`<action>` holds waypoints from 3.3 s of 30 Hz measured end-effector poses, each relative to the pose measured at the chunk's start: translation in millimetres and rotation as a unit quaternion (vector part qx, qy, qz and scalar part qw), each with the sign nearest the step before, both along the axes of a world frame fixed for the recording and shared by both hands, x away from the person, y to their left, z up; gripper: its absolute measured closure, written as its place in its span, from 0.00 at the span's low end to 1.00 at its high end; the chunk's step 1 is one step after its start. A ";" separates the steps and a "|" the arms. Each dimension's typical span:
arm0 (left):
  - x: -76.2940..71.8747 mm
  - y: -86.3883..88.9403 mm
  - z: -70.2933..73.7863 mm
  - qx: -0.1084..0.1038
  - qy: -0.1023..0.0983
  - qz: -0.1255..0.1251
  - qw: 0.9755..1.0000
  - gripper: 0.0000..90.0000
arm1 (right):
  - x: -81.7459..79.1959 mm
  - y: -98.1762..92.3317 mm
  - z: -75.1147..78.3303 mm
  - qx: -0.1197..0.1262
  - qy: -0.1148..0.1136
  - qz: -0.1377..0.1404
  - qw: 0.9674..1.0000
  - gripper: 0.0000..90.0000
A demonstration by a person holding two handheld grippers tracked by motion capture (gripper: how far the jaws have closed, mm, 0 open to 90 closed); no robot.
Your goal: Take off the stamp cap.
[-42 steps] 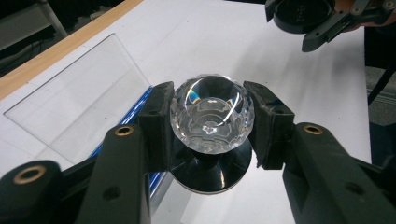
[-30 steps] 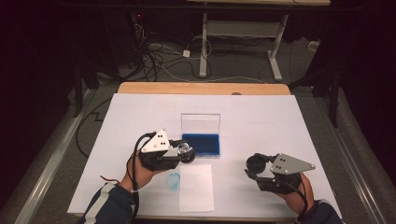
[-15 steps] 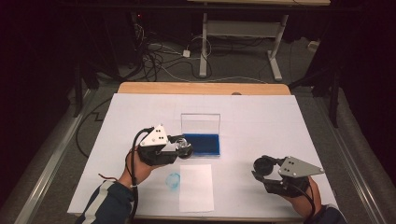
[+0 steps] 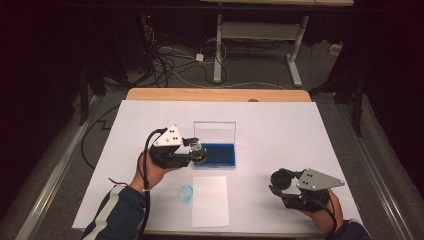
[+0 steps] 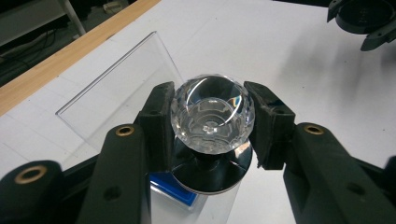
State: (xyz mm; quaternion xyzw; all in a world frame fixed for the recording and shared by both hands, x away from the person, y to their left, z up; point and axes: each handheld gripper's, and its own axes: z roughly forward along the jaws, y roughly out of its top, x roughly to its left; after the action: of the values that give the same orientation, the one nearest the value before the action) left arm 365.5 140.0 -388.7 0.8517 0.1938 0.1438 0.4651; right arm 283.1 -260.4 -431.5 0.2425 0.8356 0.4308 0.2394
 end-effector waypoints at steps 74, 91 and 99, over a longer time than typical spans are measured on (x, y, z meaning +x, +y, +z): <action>50.3 -35.7 -18.8 0.046 0.040 0.005 0.998 0.60 | -0.3 -0.7 2.4 0.004 -0.002 0.006 1.000 0.43; 51.9 -45.8 -24.5 0.047 0.043 -0.008 0.998 0.60 | 0.0 -3.3 2.5 0.005 -0.005 0.001 1.000 0.43; 51.1 -49.5 -26.6 0.048 0.042 -0.006 0.998 0.60 | -1.1 -2.2 2.4 0.002 -0.005 0.001 1.000 0.43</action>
State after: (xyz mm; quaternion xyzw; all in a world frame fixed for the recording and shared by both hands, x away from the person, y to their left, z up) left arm 416.6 90.5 -415.2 0.8798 0.2007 0.1138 0.4156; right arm 282.1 -262.5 -429.0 0.2400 0.8340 0.4335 0.2426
